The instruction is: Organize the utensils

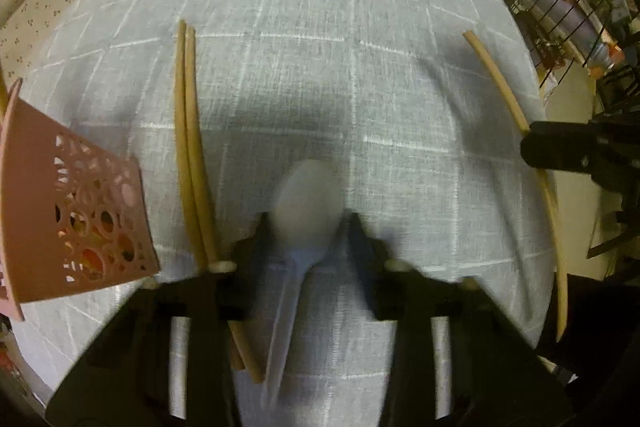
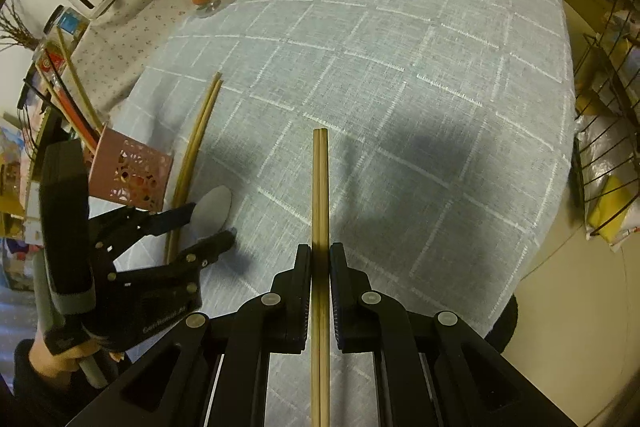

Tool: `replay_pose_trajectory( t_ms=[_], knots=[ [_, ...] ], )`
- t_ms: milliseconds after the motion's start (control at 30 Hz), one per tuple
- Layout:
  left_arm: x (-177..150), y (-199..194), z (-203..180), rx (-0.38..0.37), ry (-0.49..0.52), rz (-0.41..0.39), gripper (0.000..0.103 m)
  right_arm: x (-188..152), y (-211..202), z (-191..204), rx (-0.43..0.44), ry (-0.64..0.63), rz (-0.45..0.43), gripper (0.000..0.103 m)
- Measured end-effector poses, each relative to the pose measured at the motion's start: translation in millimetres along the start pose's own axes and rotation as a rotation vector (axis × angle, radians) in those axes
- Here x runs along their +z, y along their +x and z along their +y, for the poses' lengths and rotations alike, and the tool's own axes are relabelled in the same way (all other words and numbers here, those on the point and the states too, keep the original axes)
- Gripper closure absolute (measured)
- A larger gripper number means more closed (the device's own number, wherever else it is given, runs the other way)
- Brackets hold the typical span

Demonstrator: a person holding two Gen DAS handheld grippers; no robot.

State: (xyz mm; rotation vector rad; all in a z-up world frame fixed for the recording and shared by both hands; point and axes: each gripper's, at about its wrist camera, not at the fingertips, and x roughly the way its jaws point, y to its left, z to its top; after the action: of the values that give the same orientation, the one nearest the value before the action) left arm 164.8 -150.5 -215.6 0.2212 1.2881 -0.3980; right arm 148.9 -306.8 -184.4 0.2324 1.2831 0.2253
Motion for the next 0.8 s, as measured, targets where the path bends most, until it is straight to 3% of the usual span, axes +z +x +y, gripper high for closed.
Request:
replay_pose_trajectory(
  t_ms=[267, 667, 800],
  knots=[
    [-11.6, -39.4, -6.0, -0.030, -0.009, -0.094, 0.068, -5.4, -34.8, 22.9, 0.002, -0.035, -0.104, 0.094],
    [-35.4, -141.4, 20.2, -0.075, -0.121, -0.429, 0.068, -3.2, -72.7, 63.3, 0.024, -0.094, -0.243, 0.094],
    [-43.3, -181.8, 42.9, -0.093, -0.200, -0.600, 0.068, -1.5, -74.5, 74.0, 0.038, -0.105, -0.259, 0.094]
  ],
)
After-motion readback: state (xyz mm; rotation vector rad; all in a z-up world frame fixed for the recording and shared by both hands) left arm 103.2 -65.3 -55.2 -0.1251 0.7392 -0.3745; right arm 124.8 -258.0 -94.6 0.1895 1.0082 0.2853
